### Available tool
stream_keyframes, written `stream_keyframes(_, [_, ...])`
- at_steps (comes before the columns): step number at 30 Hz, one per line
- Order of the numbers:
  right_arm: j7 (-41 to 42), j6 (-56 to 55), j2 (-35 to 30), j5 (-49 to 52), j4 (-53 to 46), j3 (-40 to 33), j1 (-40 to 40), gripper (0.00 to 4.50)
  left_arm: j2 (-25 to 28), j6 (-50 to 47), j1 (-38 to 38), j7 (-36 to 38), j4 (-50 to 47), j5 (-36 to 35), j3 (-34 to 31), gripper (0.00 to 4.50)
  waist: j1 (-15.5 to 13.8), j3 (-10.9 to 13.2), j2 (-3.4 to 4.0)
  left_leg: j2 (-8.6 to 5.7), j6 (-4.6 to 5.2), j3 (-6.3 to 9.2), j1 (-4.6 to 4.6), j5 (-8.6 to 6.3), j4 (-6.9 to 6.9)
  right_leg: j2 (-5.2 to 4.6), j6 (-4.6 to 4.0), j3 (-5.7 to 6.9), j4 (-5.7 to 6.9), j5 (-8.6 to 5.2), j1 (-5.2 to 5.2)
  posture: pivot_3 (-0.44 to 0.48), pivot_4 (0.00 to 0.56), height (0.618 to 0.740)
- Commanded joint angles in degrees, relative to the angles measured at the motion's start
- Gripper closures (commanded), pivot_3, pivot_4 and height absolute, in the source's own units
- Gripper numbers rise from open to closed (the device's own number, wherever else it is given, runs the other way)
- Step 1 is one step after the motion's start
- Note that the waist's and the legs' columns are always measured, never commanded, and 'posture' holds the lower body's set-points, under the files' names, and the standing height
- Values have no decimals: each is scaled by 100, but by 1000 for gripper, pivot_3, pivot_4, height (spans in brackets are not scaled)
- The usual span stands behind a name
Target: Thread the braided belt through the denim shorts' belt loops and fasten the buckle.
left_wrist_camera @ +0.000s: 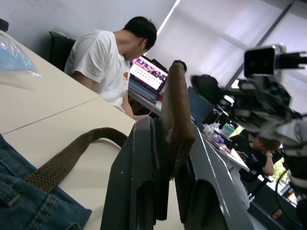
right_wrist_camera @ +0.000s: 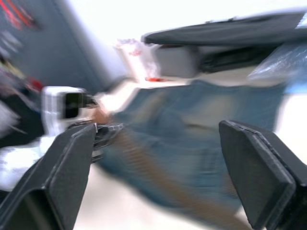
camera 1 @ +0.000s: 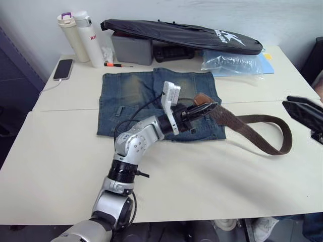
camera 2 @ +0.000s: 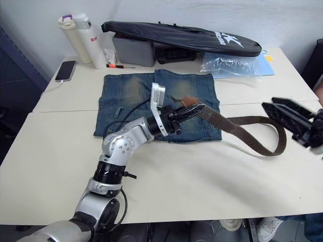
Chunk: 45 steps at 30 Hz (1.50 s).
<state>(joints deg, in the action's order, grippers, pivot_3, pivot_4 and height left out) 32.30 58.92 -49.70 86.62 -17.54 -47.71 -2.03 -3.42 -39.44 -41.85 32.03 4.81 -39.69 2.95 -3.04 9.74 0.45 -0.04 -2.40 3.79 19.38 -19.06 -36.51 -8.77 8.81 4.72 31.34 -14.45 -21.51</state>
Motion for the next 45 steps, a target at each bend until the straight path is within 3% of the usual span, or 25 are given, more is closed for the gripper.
stream_keyframes(1, [-1151,-352,665,1198,-958,350,560,63,-252,-167,-195,-192,-191,-312,-212,4500,3,-2,4,0,0,-2,0,0,0,0,0,-2,-1,0,-2,0,150,740])
stream_keyframes(5, [-2425,-961,1726,1139,-1772,1505,886,63,-528,-637,-419,-630,-180,-911,-709,4500,36,-1,9,0,-3,-17,9,-2,0,1,4,-21,-1,1,-6,0,150,740])
stream_keyframes(9, [-3047,-1521,2386,1178,-1628,2123,801,63,-504,-1278,-533,-839,-260,-1371,-858,4500,39,-1,8,-1,-2,-21,3,-1,-7,1,6,-29,-4,2,-8,0,150,740])
stream_keyframes(11, [-3100,-1934,2902,1596,-1335,2185,725,63,-511,-1576,-529,-1077,-265,-1578,-964,4500,50,-1,8,-1,-1,-20,-5,-1,-9,3,6,-31,-2,2,-10,0,150,740])
stream_keyframes(14, [-2927,-2230,3317,1376,-1094,2351,498,63,-429,-1885,-481,-1317,-263,-1579,-956,4500,43,-10,23,-1,0,-16,-4,-1,-8,5,5,-32,14,2,-13,0,150,740])
stream_keyframes(21, [-2796,-2728,3803,590,-840,2841,-168,63,-447,-2192,-328,-1682,-177,-1501,-975,4500,167,-30,57,0,2,-17,-6,-2,5,9,4,-34,22,1,-18,0,150,740])
stream_keyframes(26, [-2760,-2842,3896,512,-841,2901,-206,63,-409,-2076,-308,-1806,-97,-1303,-946,4500,162,-32,60,0,1,-17,-6,-2,15,9,3,-35,24,1,-23,0,150,740])
stream_keyframes(30, [-2733,-2828,3889,523,-875,2957,-131,1182,-411,-1977,-364,-1848,7,-1239,-1016,4500,163,-33,60,0,1,-18,-6,-2,23,9,3,-35,19,1,-23,0,150,740])
stream_keyframes(31, [-2729,-2808,3863,515,-882,2968,-120,1863,-415,-1977,-365,-1841,11,-1238,-1018,4500,165,-33,60,0,1,-18,-7,-2,25,9,3,-35,20,1,-25,0,150,740])
stream_keyframes(36, [-2629,-2682,3605,297,-834,3012,-129,4262,-441,-2020,-328,-1808,21,-1212,-972,4500,165,-32,60,0,1,-21,-6,-2,25,9,3,-35,19,1,-27,0,150,740])
stream_keyframes(37, [-2629,-2677,3559,294,-805,2998,-155,4467,-436,-2021,-329,-1793,35,-1200,-961,4500,164,-32,60,0,1,-21,-6,-2,25,9,3,-35,19,1,-27,0,150,740])
stream_keyframes(43, [-2634,-2621,3205,257,-685,2826,-270,4467,-293,-1942,-401,-1569,11,-1181,-971,4500,165,-32,60,0,2,-21,-6,-2,26,9,3,-35,19,1,-28,0,150,740])
stream_keyframes(44, [-2632,-2629,3144,249,-668,2778,-284,4500,-246,-1947,-421,-1511,-8,-1225,-1009,3471,164,-32,60,0,2,-21,-6,-2,26,9,3,-35,19,1,-28,0,150,740])
stream_keyframes(45, [-2641,-2644,3076,236,-645,2725,-305,4500,-170,-1942,-446,-1426,-27,-1245,-1028,3147,164,-32,60,0,1,-21,-5,-2,26,9,3,-35,19,1,-29,0,150,740])
